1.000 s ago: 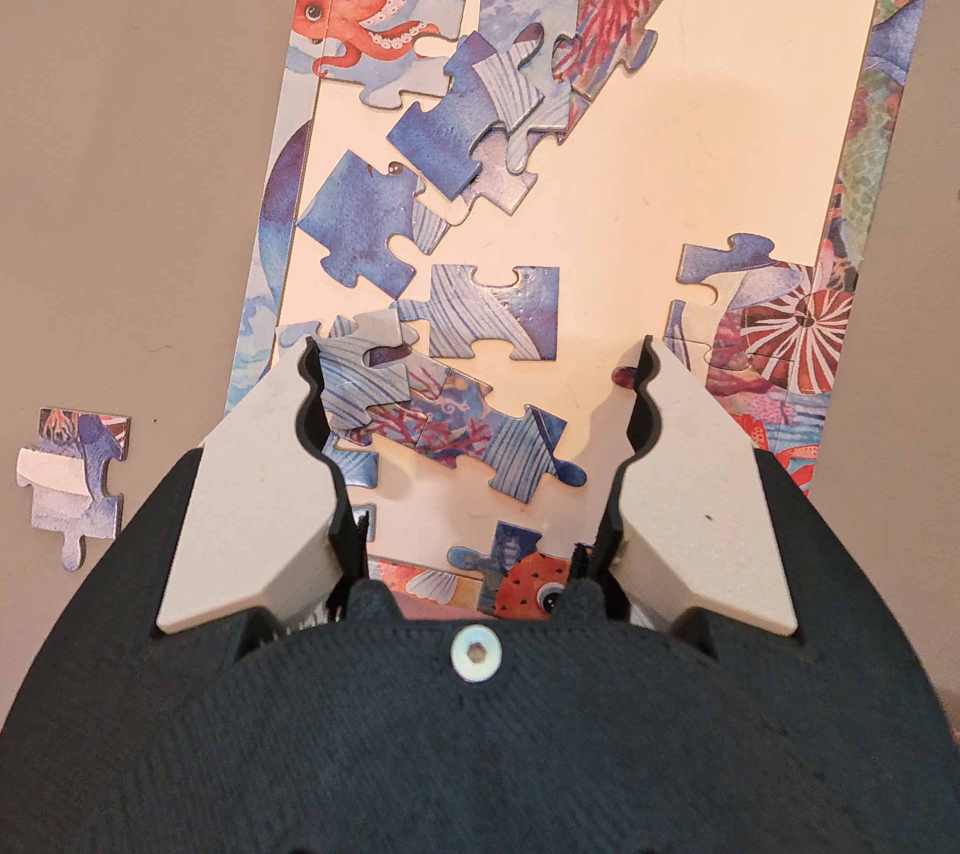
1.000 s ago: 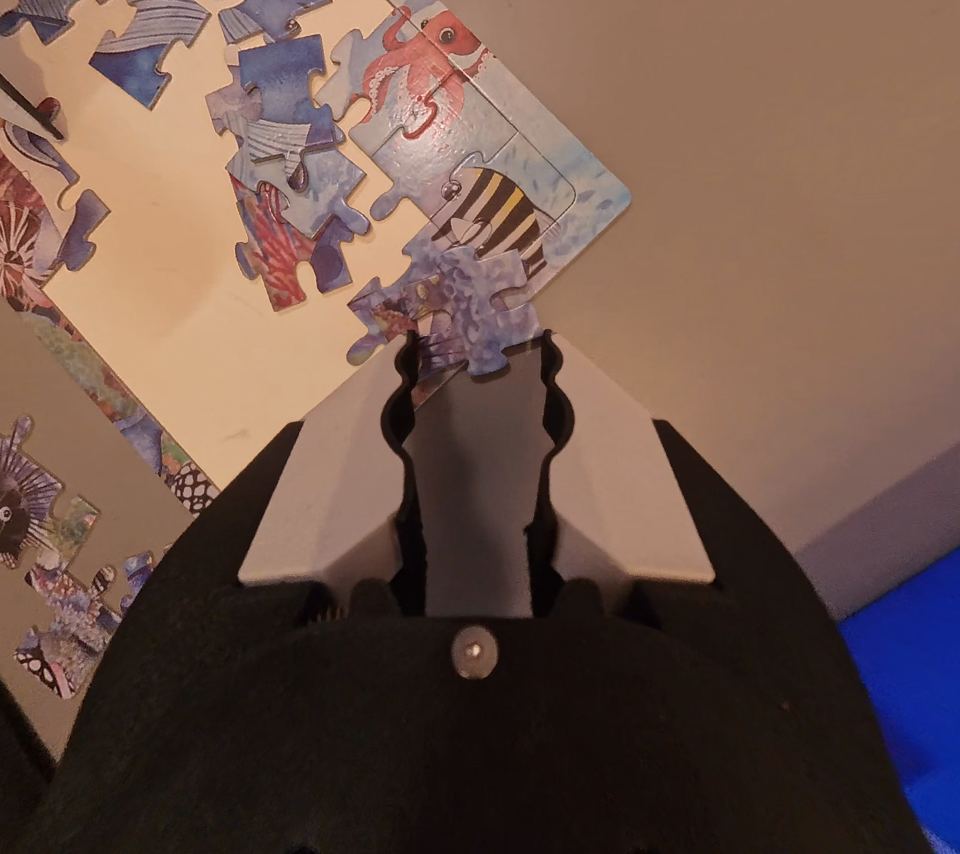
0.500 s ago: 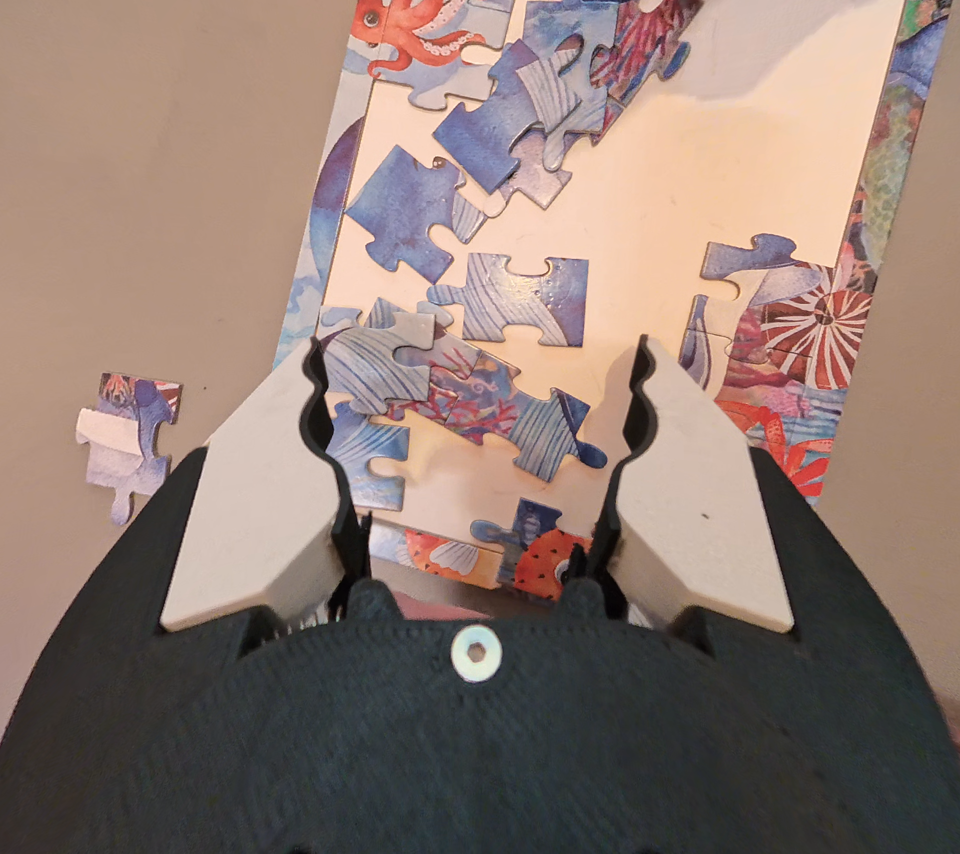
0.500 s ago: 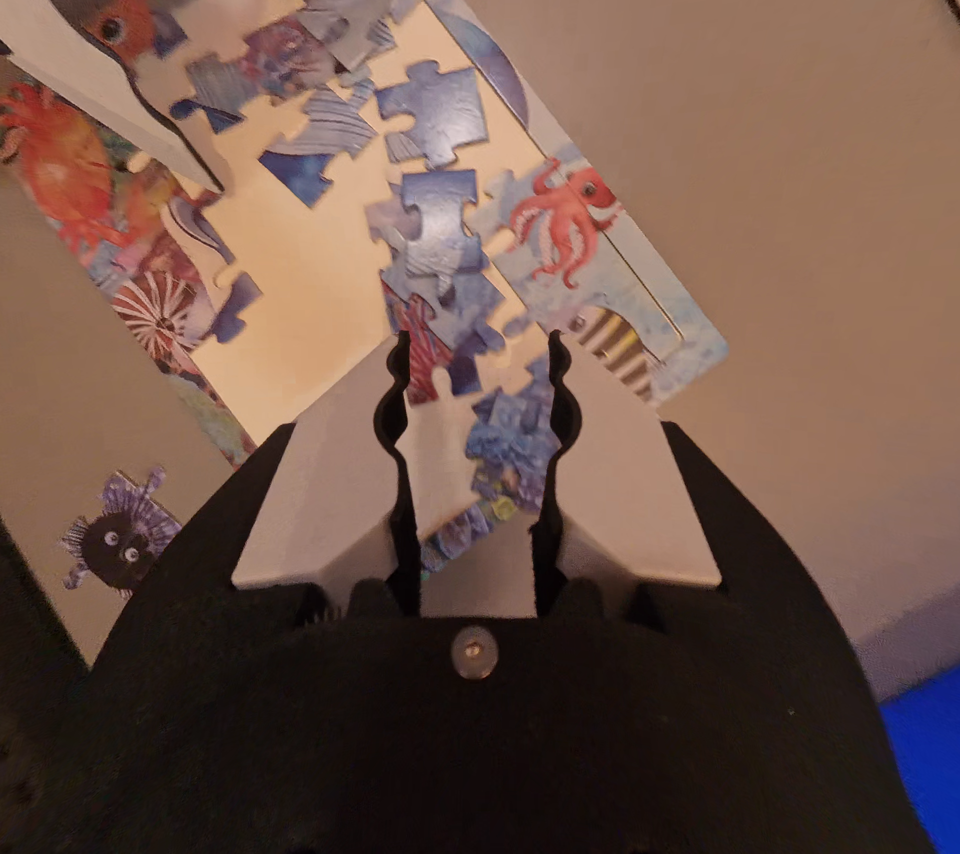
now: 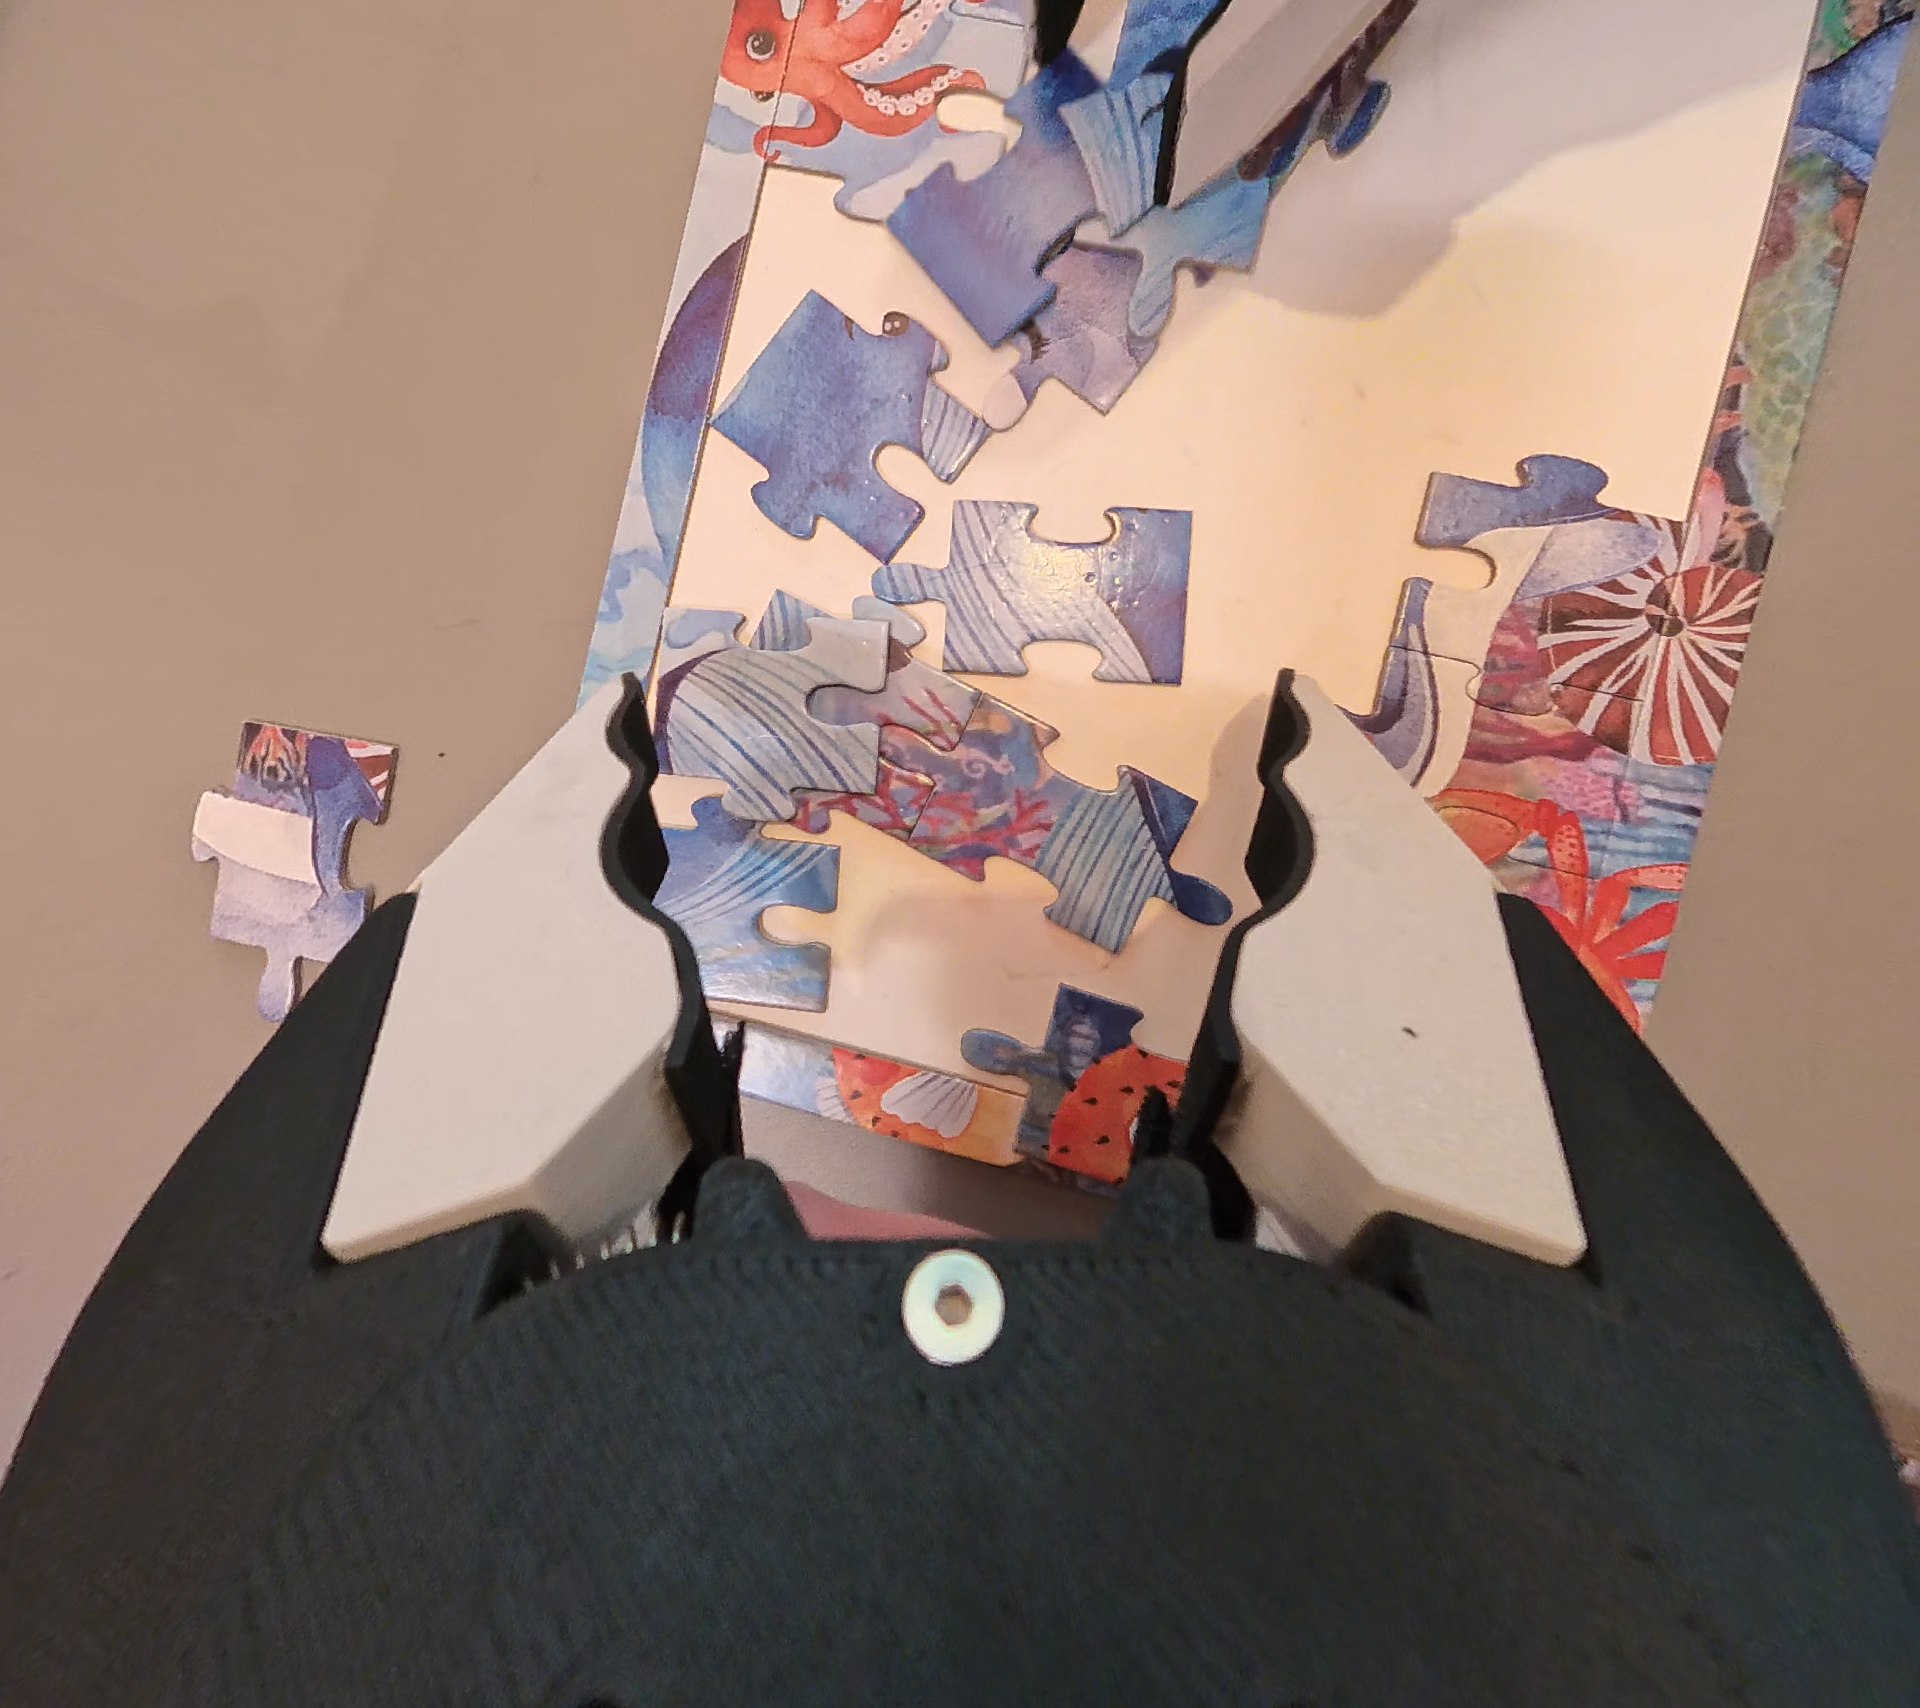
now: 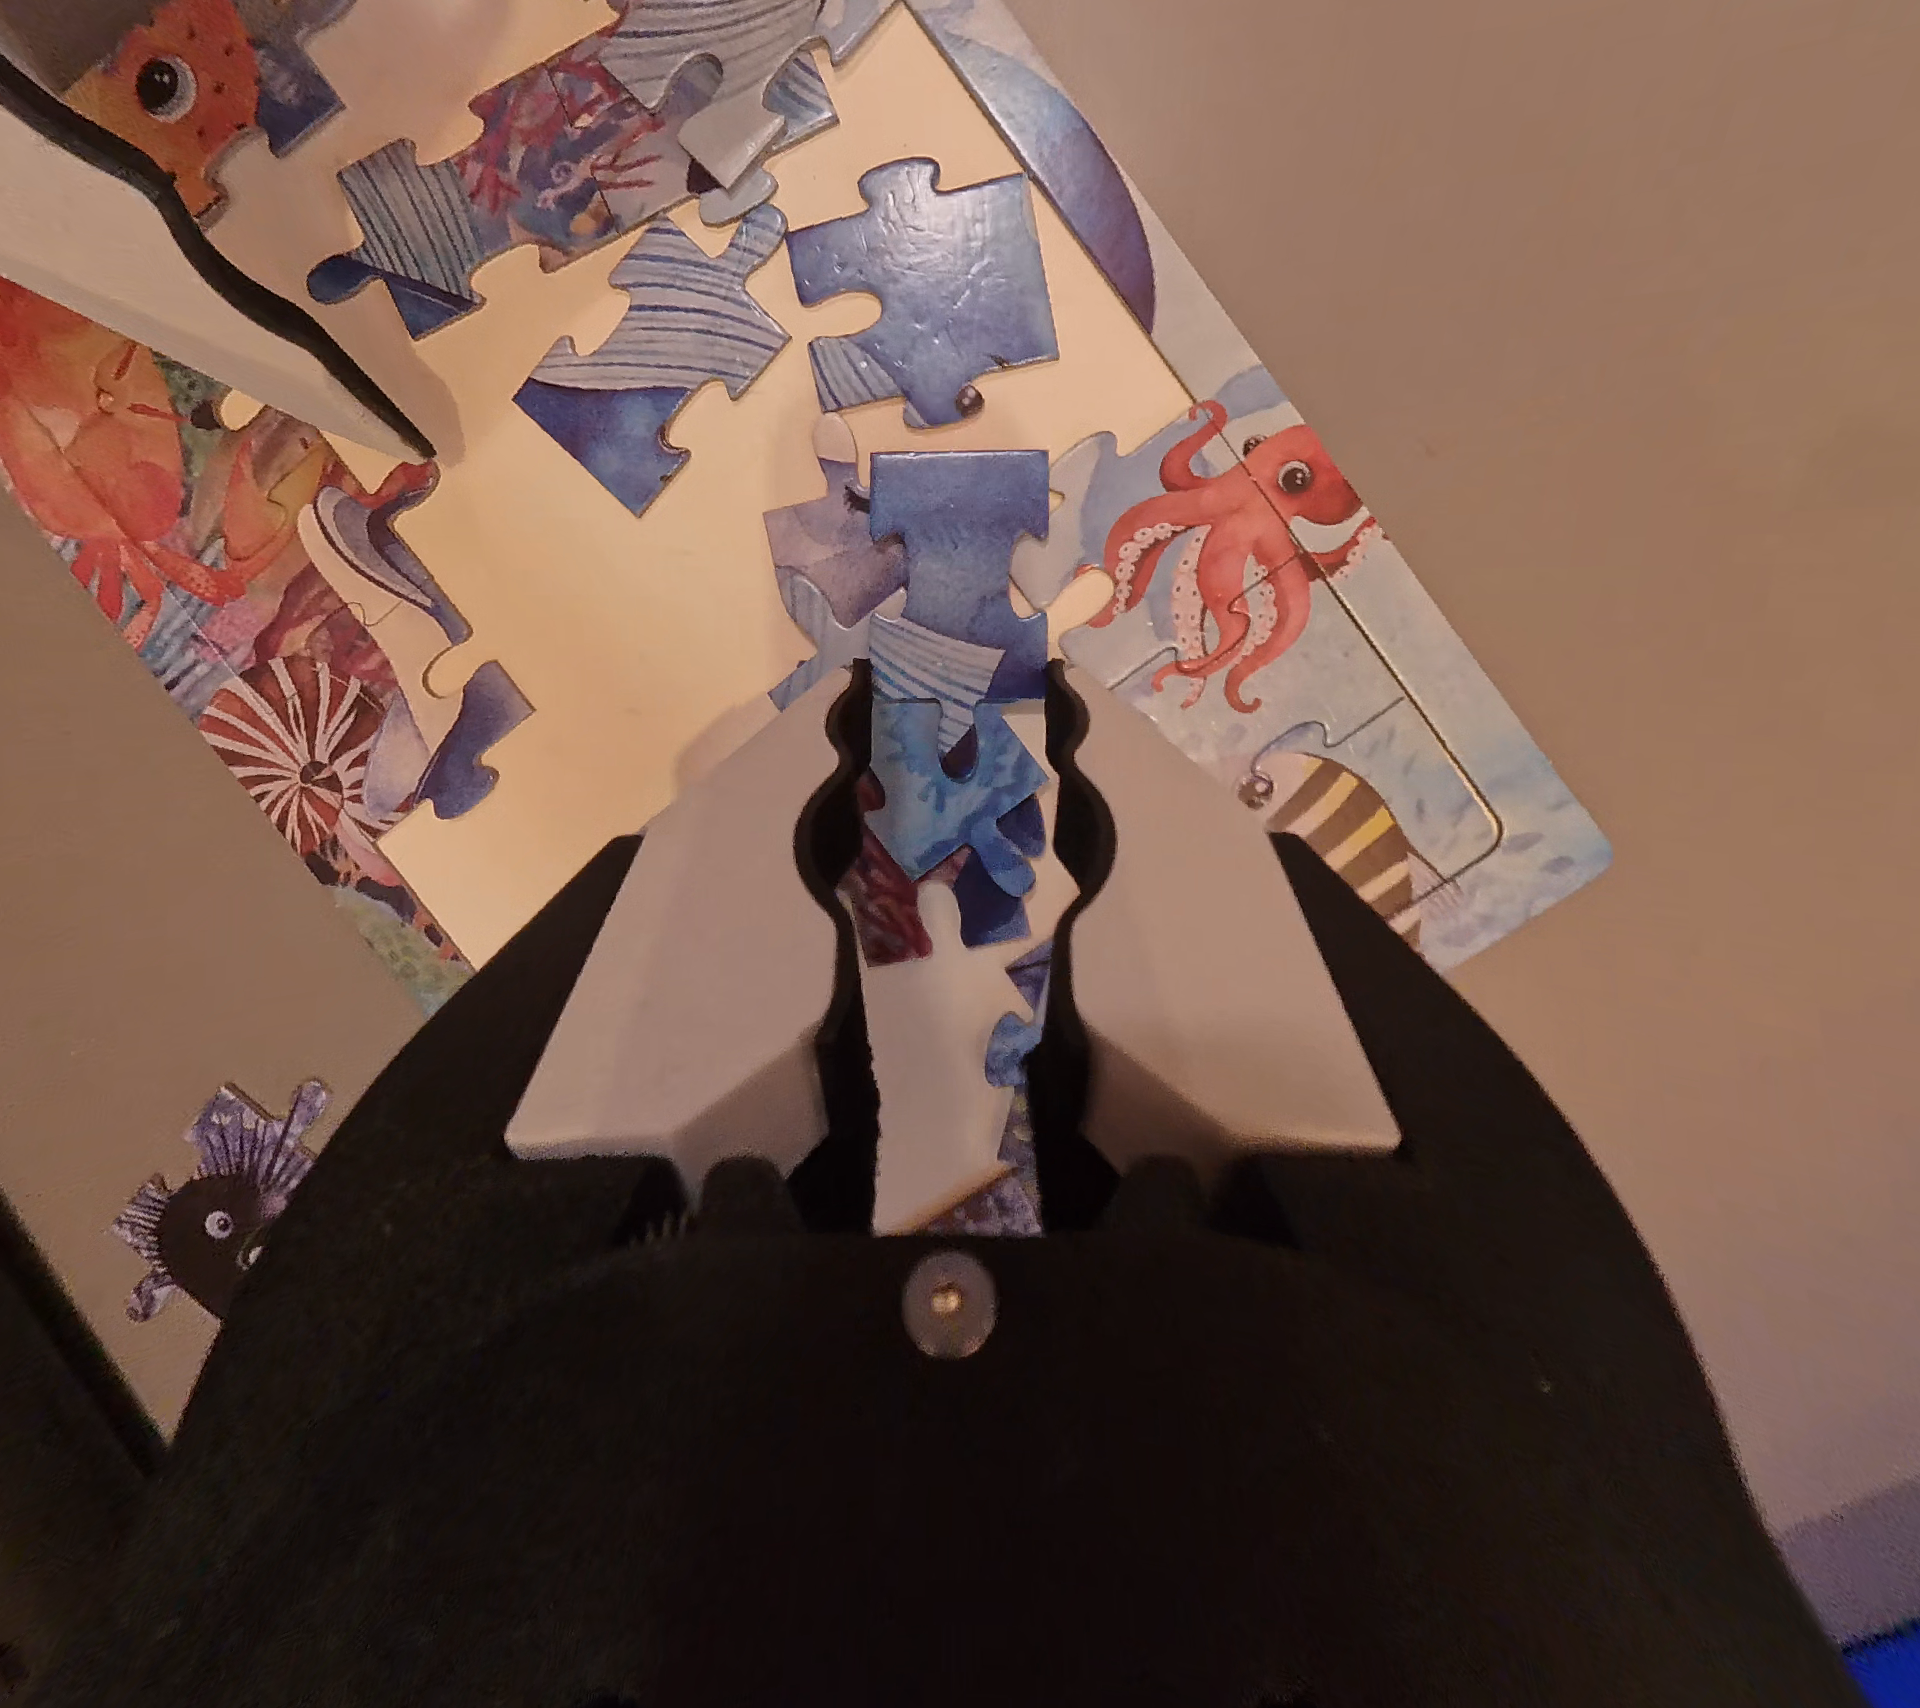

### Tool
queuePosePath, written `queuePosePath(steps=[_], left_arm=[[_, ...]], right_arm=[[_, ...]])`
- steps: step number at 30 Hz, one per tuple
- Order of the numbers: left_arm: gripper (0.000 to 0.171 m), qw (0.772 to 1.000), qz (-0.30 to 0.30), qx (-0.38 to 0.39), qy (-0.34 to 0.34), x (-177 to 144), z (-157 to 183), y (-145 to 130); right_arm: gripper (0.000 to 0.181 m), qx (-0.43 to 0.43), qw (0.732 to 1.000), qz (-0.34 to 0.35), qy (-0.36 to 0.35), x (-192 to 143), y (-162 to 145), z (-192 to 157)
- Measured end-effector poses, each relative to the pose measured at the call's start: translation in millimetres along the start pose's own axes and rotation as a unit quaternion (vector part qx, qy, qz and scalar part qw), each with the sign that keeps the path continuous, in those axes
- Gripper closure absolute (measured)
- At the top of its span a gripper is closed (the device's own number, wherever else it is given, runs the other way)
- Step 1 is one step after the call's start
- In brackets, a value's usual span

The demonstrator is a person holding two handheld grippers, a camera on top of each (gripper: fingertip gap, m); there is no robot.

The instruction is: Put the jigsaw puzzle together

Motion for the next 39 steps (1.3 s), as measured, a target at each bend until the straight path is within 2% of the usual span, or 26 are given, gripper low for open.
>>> queuePosePath(steps=[11, 20, 26, 39], left_arm=[[0.059, 1.0, 0.0, 0.0, 0.007, 2.8, -2.5, 0.4], [0.06, 1.0, 0.007, 0.001, 0.011, 1.7, -3.9, 1.7], [0.061, 1.0, 0.004, 0.002, 0.011, 3.8, -4.1, 1.8], [0.061, 1.0, 0.002, 0.0, 0.014, 4.2, -5.7, 0.1]], right_arm=[[0.15, 0.032, 0.999, 0.017, -0.015, -20.1, -12.7, 23.5], [0.15, -0.028, 0.999, 0.029, -0.011, -32.1, -17.2, 17.4], [0.15, -0.038, 0.999, 0.023, -0.015, -30.1, -19.9, 17.8], [0.15, 0.044, 0.996, -0.006, -0.078, -22.4, -37.9, 56.0]])
Point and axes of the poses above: each gripper's, where its closed fingertips meet, x out along the fingers, y out of its top, z = x × y across the jaws, the point moved 7 cm from there along -x, back along the fingers, and after that the axes turned 15 degrees about -y, right-handed, at the moved point
